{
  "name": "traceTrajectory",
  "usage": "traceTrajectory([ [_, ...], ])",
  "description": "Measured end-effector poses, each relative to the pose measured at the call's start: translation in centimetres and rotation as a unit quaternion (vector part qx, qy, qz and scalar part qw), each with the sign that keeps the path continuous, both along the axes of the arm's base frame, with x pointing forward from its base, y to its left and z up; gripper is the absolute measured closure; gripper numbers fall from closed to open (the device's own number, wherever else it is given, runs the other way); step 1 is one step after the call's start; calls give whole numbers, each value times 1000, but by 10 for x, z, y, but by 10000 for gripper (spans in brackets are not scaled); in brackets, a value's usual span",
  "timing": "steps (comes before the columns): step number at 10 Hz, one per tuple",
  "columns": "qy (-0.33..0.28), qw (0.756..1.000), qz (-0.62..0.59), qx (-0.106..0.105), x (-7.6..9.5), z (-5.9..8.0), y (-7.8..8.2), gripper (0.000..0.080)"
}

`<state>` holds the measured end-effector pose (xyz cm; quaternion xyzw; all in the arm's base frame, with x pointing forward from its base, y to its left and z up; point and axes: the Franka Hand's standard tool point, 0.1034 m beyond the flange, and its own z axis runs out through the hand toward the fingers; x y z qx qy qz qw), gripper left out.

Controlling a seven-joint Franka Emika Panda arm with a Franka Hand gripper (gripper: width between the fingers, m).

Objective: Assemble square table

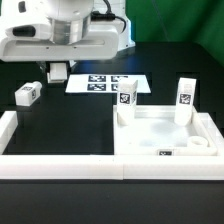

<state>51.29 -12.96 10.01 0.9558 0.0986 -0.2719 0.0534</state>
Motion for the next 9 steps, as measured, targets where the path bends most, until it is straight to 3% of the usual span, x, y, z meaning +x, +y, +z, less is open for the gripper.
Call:
traceTrajectory([
  [2, -84, 996, 5, 9, 15, -2, 2, 508],
  [3, -117, 993, 3, 10, 25, -2, 14, 508],
  [5, -112, 994, -1, 20, 50, 10, 29, 508],
  [6, -110, 994, 8, 15, 65, 17, 32, 508],
  [9, -108, 994, 14, 14, 68, 17, 37, 508],
])
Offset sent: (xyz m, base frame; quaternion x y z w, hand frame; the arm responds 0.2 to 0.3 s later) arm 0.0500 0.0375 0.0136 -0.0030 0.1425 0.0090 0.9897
